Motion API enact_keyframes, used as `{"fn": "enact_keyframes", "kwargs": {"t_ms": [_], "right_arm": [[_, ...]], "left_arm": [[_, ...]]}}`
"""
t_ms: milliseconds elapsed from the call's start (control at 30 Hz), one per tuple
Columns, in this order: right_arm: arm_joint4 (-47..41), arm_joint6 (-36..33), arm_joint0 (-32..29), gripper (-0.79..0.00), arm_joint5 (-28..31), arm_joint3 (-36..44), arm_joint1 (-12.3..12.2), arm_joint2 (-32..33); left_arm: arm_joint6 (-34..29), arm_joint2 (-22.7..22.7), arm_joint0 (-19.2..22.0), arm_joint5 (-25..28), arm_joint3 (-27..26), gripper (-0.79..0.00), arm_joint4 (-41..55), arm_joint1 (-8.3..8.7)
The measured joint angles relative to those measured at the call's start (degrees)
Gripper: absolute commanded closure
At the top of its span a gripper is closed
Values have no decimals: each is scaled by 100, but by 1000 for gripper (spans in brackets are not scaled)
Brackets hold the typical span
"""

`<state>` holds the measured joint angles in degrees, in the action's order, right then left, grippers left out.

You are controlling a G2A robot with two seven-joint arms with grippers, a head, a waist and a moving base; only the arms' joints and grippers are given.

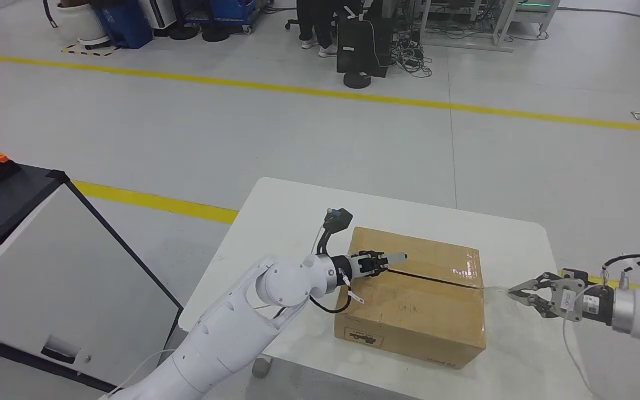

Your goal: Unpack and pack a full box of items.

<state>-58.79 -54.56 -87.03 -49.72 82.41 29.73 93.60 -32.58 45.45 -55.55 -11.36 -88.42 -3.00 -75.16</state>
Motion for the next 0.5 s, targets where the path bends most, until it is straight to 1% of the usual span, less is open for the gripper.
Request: {"fn": "enact_keyframes", "kwargs": {"t_ms": [167, 267, 500], "right_arm": [[7, 14, 2, 0, 11, 11, 2, 0], [166, 325, 88, 0, 62, 263, 4, 8], [489, 456, 488, 0, -251, 726, -5, -243]], "left_arm": [[0, 0, 0, 0, 0, -785, 0, 0], [0, 0, 0, 0, 0, -785, 0, 0], [0, 0, 0, 0, 0, -785, 0, 0]]}}
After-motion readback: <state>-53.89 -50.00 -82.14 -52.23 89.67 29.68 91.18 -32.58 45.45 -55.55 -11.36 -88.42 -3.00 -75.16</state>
